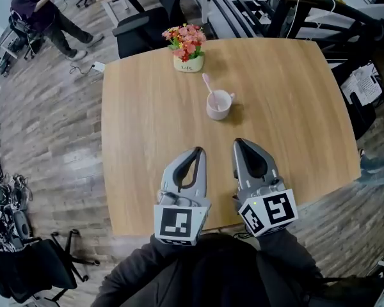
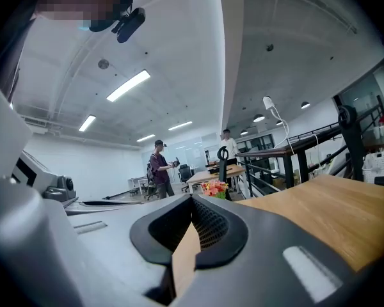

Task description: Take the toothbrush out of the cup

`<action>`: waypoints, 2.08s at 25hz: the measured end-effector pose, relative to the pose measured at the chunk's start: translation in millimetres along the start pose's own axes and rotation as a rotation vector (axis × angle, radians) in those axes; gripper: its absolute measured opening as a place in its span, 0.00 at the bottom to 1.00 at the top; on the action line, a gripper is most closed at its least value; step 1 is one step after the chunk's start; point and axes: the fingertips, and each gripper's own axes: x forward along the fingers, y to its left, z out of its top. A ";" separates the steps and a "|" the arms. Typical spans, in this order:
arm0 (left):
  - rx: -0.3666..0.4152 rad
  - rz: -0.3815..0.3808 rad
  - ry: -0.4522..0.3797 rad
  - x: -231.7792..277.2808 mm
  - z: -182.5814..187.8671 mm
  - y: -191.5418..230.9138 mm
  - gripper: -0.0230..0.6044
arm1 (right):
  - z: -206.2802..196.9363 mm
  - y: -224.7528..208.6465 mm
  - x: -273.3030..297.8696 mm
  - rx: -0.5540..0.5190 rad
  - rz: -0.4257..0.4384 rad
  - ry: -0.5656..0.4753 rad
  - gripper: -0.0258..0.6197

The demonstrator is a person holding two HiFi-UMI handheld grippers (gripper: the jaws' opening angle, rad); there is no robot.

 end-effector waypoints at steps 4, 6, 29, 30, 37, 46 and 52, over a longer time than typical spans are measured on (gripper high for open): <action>-0.014 0.019 -0.012 6.2 6.6 3.6 0.05 | 13.4 -6.2 7.0 -0.022 0.007 -0.012 0.04; -0.018 0.032 -0.020 12.4 6.6 5.1 0.05 | 11.4 -8.3 13.3 -0.031 0.024 -0.002 0.04; -0.148 0.116 0.120 105.5 -52.8 56.6 0.05 | -41.7 -56.7 139.6 -0.017 0.115 0.161 0.05; -0.160 0.119 0.134 107.8 -58.8 58.3 0.05 | -46.2 -58.8 145.8 -0.019 0.116 0.171 0.05; -0.200 0.135 0.192 129.1 -93.2 77.1 0.05 | -78.6 -69.6 184.2 -0.036 0.117 0.223 0.05; -0.238 0.143 0.236 141.9 -118.9 90.5 0.05 | -91.8 -77.0 206.0 -0.110 0.091 0.235 0.06; -0.263 0.128 0.246 145.0 -126.4 89.2 0.05 | -95.8 -75.1 206.8 -0.115 0.100 0.249 0.13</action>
